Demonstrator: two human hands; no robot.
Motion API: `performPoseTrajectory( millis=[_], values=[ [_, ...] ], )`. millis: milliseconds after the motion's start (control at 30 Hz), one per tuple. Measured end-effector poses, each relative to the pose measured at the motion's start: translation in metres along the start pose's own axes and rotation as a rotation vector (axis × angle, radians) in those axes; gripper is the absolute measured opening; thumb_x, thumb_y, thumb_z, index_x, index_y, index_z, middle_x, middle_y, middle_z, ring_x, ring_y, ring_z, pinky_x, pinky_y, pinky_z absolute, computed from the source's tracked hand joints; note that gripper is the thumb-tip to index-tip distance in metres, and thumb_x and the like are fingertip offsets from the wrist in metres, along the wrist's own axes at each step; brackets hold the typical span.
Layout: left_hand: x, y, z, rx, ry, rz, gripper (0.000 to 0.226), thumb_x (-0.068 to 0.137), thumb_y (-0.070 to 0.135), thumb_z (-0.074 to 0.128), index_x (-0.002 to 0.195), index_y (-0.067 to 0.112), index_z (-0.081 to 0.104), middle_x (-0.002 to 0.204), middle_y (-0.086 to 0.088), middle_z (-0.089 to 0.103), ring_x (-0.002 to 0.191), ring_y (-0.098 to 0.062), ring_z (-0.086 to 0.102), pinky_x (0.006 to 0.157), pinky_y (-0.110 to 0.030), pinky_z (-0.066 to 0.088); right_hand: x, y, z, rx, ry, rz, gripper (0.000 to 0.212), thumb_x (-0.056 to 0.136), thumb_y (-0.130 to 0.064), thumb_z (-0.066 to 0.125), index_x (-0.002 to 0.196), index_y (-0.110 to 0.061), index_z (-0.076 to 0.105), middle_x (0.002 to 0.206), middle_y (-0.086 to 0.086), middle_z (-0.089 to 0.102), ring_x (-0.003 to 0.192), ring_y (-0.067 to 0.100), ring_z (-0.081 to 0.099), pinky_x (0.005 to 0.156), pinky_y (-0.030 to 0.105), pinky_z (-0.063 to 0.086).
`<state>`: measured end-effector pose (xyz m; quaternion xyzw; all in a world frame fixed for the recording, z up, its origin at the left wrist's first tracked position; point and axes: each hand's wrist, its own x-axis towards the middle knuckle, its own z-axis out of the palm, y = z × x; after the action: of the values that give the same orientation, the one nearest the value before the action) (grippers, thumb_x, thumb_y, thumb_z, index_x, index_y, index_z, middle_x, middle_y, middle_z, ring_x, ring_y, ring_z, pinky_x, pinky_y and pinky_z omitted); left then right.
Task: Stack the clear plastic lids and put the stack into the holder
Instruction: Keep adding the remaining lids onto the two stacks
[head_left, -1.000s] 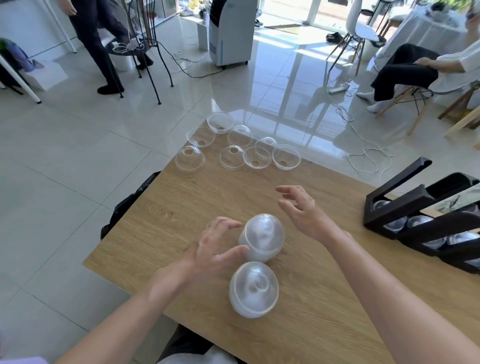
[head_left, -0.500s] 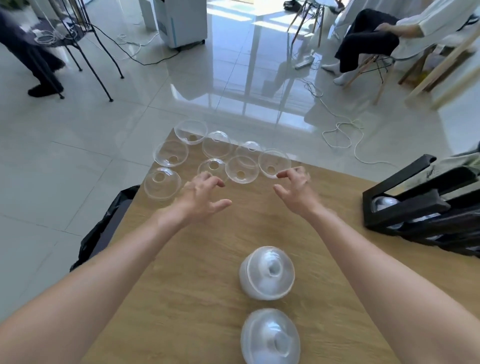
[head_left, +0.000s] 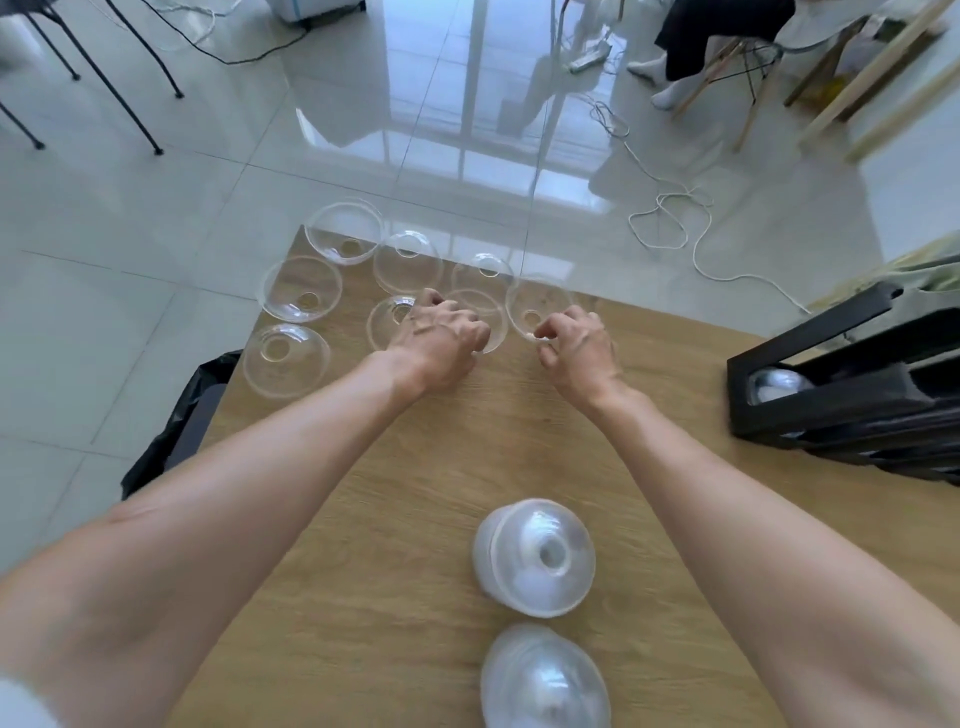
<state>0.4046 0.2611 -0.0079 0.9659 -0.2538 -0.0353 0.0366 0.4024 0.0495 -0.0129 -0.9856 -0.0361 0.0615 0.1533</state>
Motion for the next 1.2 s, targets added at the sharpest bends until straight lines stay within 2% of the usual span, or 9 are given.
performPoseTrajectory(
  millis=[233,367,500,633,800,900,1067,1133,1200],
  values=[
    [-0.007,0.012,-0.013,-0.225,0.204,-0.030,0.018,0.098,0.038,0.063,0.095,0.024,0.073,0.102,0.009,0.076,0.093,-0.016,0.069,0.101,-0.039,0.034,-0.018,0.021,-0.013,0.300,0.140,0.015,0.010,0.100,-0.019,0.062,0.105,-0.014,0.069,0.102,0.000,0.066,0.098,0.018,0.061,0.084,0.028,0.052],
    [-0.017,0.025,-0.025,-0.734,0.232,-0.214,0.017,0.096,0.044,0.066,0.098,0.030,0.075,0.089,0.014,0.077,0.084,-0.006,0.072,0.087,-0.033,0.054,-0.032,0.034,-0.030,0.705,0.227,0.163,0.007,0.100,-0.020,0.063,0.102,-0.025,0.068,0.093,-0.005,0.073,0.083,0.005,0.067,0.072,0.014,0.051],
    [-0.037,0.034,-0.019,-1.380,0.209,-0.430,0.018,0.093,0.039,0.073,0.095,0.021,0.077,0.085,0.003,0.079,0.080,-0.014,0.076,0.075,-0.025,0.060,-0.049,0.053,-0.031,1.190,0.017,0.400,0.013,0.101,-0.009,0.062,0.101,-0.017,0.071,0.081,-0.003,0.074,0.063,0.006,0.056,0.056,0.019,0.045],
    [-0.071,0.036,0.013,-1.577,0.145,-0.654,0.024,0.092,0.036,0.075,0.097,0.012,0.077,0.088,-0.006,0.079,0.079,-0.017,0.076,0.079,-0.024,0.058,-0.068,0.070,-0.021,1.354,-0.203,0.602,0.011,0.100,-0.005,0.062,0.106,-0.008,0.072,0.076,0.000,0.073,0.058,0.008,0.048,0.049,0.019,0.038],
    [-0.099,0.029,0.045,-1.329,0.177,-0.737,0.020,0.090,0.040,0.076,0.100,0.023,0.076,0.088,0.010,0.078,0.081,0.002,0.072,0.071,-0.012,0.050,-0.085,0.080,-0.013,1.177,-0.278,0.645,0.011,0.100,-0.010,0.064,0.106,-0.009,0.074,0.084,0.002,0.077,0.058,0.007,0.050,0.049,0.019,0.039],
    [-0.105,0.024,0.050,-1.084,0.197,-0.692,0.037,0.089,0.058,0.069,0.113,0.030,0.070,0.106,0.013,0.073,0.098,-0.001,0.068,0.087,-0.026,0.055,-0.088,0.080,-0.014,0.994,-0.221,0.633,0.017,0.101,-0.022,0.065,0.114,-0.012,0.071,0.097,0.003,0.075,0.067,0.010,0.058,0.054,0.023,0.043],
    [-0.118,0.025,0.044,-0.807,0.073,-0.357,0.079,0.079,0.084,0.056,0.140,0.034,0.051,0.134,0.015,0.053,0.123,-0.008,0.055,0.105,-0.038,0.048,-0.095,0.069,-0.020,0.625,-0.204,0.363,0.044,0.101,-0.037,0.062,0.137,-0.012,0.060,0.121,0.001,0.064,0.093,0.011,0.067,0.077,0.022,0.053],
    [-0.122,0.029,0.042,-0.630,0.000,-0.227,0.087,0.075,0.082,0.060,0.148,0.040,0.038,0.144,0.016,0.042,0.130,-0.010,0.048,0.110,-0.041,0.041,-0.099,0.065,-0.022,0.420,-0.171,0.210,0.052,0.098,-0.044,0.064,0.140,-0.014,0.056,0.129,0.003,0.051,0.109,0.016,0.060,0.098,0.032,0.049],
    [-0.123,0.034,0.042,-0.535,-0.048,-0.129,0.097,0.072,0.074,0.069,0.154,0.038,0.030,0.152,0.013,0.034,0.137,-0.013,0.041,0.115,-0.042,0.035,-0.104,0.059,-0.022,0.287,-0.110,0.093,0.058,0.093,-0.050,0.069,0.140,-0.019,0.055,0.126,0.000,0.046,0.106,0.017,0.057,0.097,0.035,0.049]
  ],
)
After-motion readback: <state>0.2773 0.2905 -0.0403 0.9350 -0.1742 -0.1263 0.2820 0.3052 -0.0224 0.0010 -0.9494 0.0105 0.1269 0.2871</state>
